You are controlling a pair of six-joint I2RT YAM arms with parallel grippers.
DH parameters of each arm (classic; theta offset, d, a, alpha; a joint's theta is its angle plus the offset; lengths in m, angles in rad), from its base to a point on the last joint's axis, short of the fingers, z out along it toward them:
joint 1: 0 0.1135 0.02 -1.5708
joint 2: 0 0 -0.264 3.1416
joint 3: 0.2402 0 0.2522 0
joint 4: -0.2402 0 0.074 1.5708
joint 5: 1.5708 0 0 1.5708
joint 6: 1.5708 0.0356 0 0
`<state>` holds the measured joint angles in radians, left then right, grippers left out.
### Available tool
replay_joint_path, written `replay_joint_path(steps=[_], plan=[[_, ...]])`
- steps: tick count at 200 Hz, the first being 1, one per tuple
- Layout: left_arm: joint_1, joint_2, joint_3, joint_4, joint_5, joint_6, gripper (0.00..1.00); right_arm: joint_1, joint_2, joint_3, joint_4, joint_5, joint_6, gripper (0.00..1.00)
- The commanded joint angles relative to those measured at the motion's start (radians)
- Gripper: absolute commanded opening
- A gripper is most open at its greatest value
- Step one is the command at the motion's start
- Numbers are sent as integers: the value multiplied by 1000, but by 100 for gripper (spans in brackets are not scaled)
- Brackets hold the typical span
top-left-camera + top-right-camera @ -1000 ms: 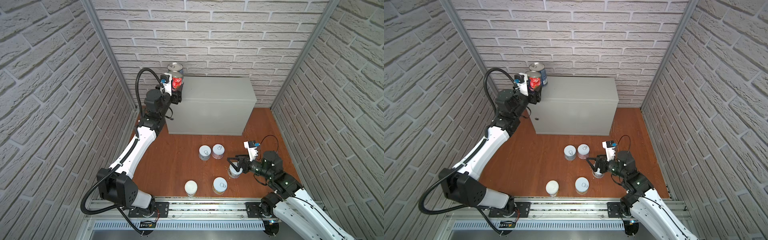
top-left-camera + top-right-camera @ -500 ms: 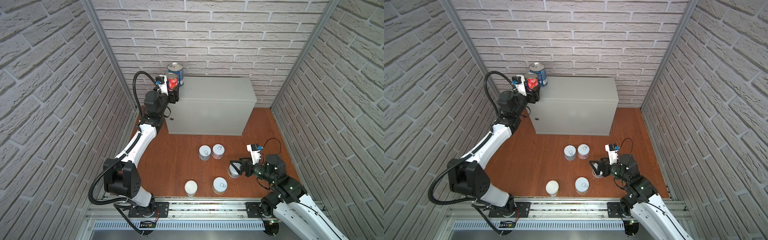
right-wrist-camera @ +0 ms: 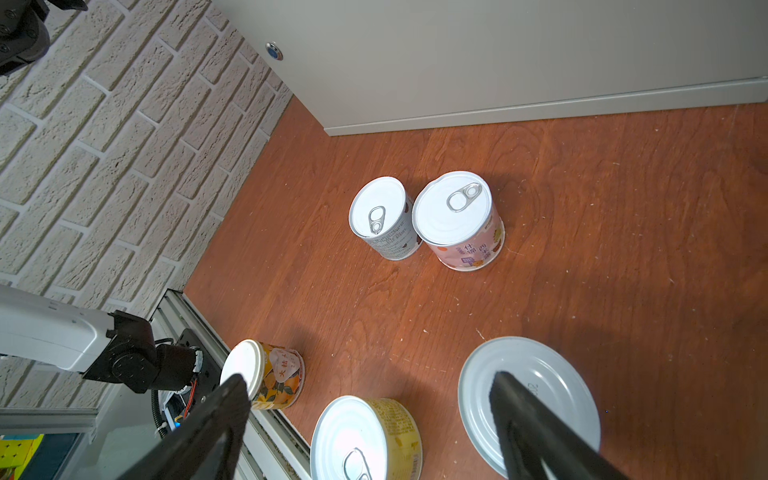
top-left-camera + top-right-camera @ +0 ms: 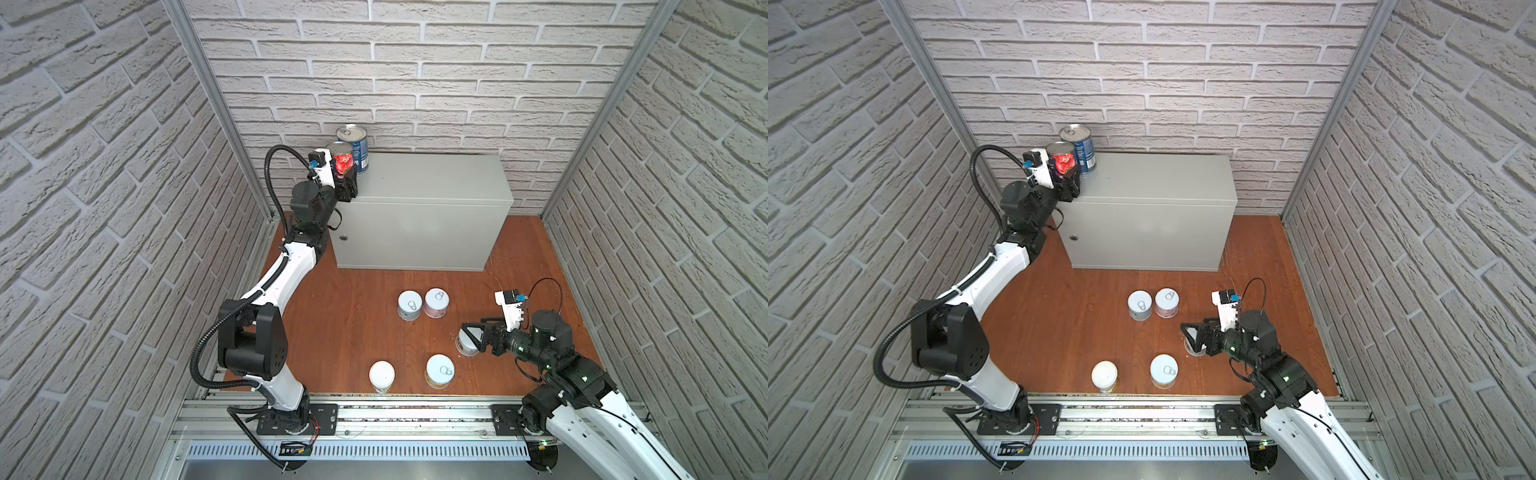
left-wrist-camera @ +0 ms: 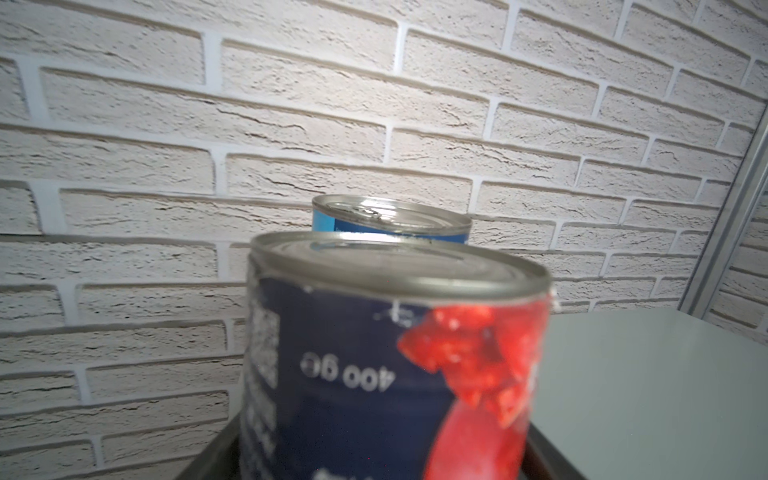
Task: Place and organize the canned foods onto the counter
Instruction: 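Lower the tomato-label can onto the cabinet top beside the blue can, open left gripper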
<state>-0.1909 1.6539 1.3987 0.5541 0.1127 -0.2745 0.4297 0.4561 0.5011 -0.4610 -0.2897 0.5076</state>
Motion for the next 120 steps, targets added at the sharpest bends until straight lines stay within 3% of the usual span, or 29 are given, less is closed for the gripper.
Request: replay_joint_path(steps=[1,7,17,34,120], plan=[[2,8,22,130,15,-12,54,6,2,27,19,10,-14,92],[3,10,18,130,15,-10,59,6,5,27,22,9,-14,92],[0,5,8,130,13,0,78,6,11,27,26,7,-14,92],[-7,-13,-20,129,4,26,98,5,24,31,28,2,-15,92],[-31,-185,-209,110,-138,101,98,5,72,49,57,-26,-30,92]])
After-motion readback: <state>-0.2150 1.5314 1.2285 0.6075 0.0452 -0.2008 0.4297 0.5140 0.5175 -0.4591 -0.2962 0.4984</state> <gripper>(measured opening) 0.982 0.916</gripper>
